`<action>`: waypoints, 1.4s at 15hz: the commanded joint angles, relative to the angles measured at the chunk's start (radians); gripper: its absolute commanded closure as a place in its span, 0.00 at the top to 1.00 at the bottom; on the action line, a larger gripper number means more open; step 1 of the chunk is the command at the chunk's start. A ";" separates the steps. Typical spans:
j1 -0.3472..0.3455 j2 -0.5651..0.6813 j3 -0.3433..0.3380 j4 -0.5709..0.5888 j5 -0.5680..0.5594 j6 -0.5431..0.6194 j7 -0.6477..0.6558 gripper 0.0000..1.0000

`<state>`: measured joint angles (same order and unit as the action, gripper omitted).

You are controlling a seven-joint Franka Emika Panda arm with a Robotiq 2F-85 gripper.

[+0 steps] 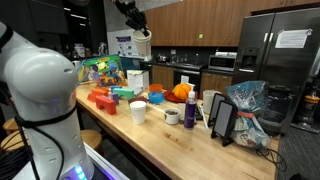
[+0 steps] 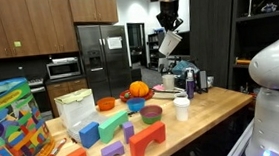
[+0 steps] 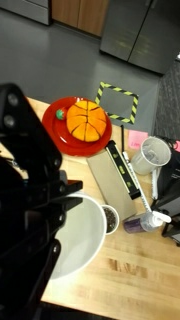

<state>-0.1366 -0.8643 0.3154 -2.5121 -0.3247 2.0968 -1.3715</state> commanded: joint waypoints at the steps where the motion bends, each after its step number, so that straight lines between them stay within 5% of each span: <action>1: 0.146 0.113 -0.119 0.057 -0.051 -0.040 0.024 0.02; 7: 0.230 0.219 -0.203 0.078 -0.073 -0.058 0.015 0.02; 21: 0.251 0.328 -0.210 -0.035 -0.212 -0.106 0.039 0.02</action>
<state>0.0860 -0.5380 0.1258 -2.5239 -0.5086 2.0061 -1.3483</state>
